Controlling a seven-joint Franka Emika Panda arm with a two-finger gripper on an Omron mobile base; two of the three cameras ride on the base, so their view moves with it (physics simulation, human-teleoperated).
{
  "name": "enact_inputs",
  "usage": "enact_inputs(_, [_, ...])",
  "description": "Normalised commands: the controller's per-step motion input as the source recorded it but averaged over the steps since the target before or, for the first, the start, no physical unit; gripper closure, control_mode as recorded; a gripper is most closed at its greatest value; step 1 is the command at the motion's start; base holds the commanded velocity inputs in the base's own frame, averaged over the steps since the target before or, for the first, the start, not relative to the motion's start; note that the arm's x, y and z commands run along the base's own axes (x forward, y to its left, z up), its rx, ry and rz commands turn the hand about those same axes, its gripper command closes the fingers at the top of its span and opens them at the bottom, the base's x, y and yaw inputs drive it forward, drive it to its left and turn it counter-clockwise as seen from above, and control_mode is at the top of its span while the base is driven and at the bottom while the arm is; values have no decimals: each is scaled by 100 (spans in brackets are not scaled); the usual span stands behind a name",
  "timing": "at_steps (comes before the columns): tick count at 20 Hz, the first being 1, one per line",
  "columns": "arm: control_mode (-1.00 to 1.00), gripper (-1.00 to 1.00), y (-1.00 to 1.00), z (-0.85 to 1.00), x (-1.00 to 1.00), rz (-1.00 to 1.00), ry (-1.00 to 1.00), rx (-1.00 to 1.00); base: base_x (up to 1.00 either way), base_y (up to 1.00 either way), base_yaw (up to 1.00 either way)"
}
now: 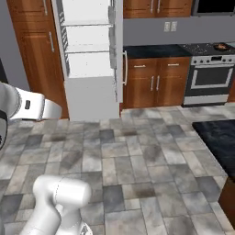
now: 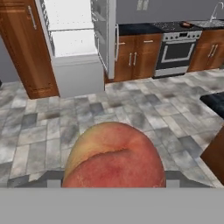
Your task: Place the cold items (peach and tangerine) from the fridge in one tupperware on the dining counter. Place the warm items (hot dog and kebab skewer) in the stove area in another tupperware.
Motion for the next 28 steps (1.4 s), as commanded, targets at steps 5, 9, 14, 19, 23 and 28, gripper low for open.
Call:
enact_inputs(5, [100,100,0,0,0,0,0,0,-82,-100,-14])
enact_inputs(9, [100,100,0,0,0,0,0,0,-61,-100,-9])
enact_inputs(14, [100,100,0,0,0,0,0,0,-43,-100,-7])
enact_inputs(19, [100,100,0,0,0,0,0,0,-23,-100,-4])
enact_inputs(23, [100,100,0,0,0,0,0,0,-7,-100,0])
enact_inputs(28, [100,100,0,0,0,0,0,0,-1,-100,0])
